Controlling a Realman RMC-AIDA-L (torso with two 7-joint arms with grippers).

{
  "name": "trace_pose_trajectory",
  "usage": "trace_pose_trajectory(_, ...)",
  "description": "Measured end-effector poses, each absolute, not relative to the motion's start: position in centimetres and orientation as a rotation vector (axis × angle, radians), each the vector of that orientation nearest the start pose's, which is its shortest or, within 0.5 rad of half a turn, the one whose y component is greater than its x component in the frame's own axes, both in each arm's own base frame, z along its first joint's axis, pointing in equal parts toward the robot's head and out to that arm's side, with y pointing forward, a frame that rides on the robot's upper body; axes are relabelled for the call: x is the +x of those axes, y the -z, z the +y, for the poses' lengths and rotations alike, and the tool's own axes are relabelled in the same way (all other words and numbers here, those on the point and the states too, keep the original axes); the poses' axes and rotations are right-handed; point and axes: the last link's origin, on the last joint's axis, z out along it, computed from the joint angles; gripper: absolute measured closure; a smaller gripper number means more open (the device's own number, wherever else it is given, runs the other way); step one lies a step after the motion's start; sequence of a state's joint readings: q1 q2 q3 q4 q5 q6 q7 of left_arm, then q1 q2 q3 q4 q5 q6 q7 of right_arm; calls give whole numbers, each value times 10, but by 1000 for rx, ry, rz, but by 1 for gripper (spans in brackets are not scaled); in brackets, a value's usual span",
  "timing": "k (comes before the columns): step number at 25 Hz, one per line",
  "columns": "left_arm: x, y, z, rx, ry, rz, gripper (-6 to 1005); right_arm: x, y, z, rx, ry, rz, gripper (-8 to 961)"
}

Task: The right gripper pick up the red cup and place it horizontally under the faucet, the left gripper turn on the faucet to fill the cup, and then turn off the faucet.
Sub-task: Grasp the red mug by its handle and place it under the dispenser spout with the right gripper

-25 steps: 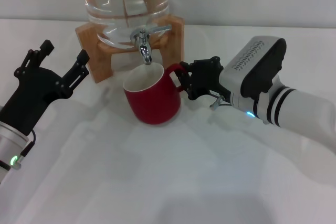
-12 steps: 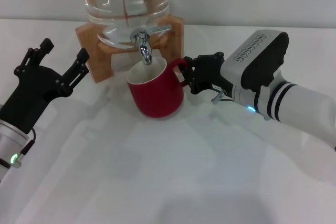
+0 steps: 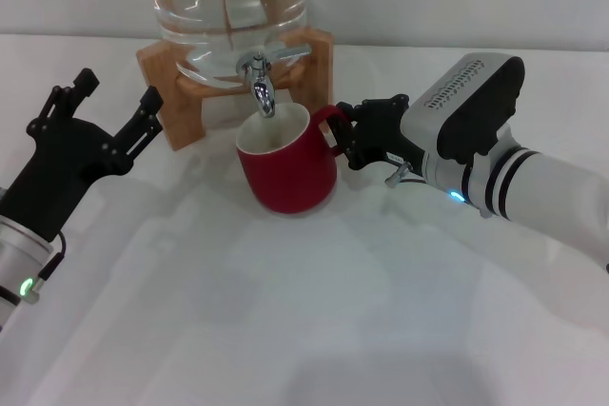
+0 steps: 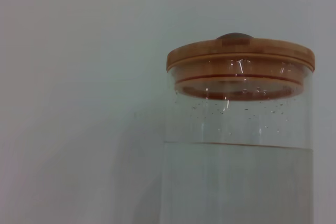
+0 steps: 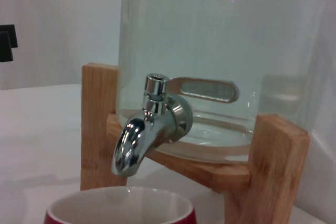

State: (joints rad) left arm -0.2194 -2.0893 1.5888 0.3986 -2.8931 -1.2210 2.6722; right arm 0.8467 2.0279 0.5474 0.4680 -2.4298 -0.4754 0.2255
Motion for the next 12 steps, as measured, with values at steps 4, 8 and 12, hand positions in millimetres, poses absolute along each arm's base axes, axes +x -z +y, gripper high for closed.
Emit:
trace_pose_trajectory(4,-311,13,295,-1801,919,-495,125,172,127,404,-2346,-459,374,795)
trace_pose_trajectory(8,-311,13,295,-1801,919,-496,125,171,127,404,-2346,-457,378,763)
trace_pose_trajectory(12,-312,14,295,-1802,914,-502,124,170,129,403,-2349,-453,389,731)
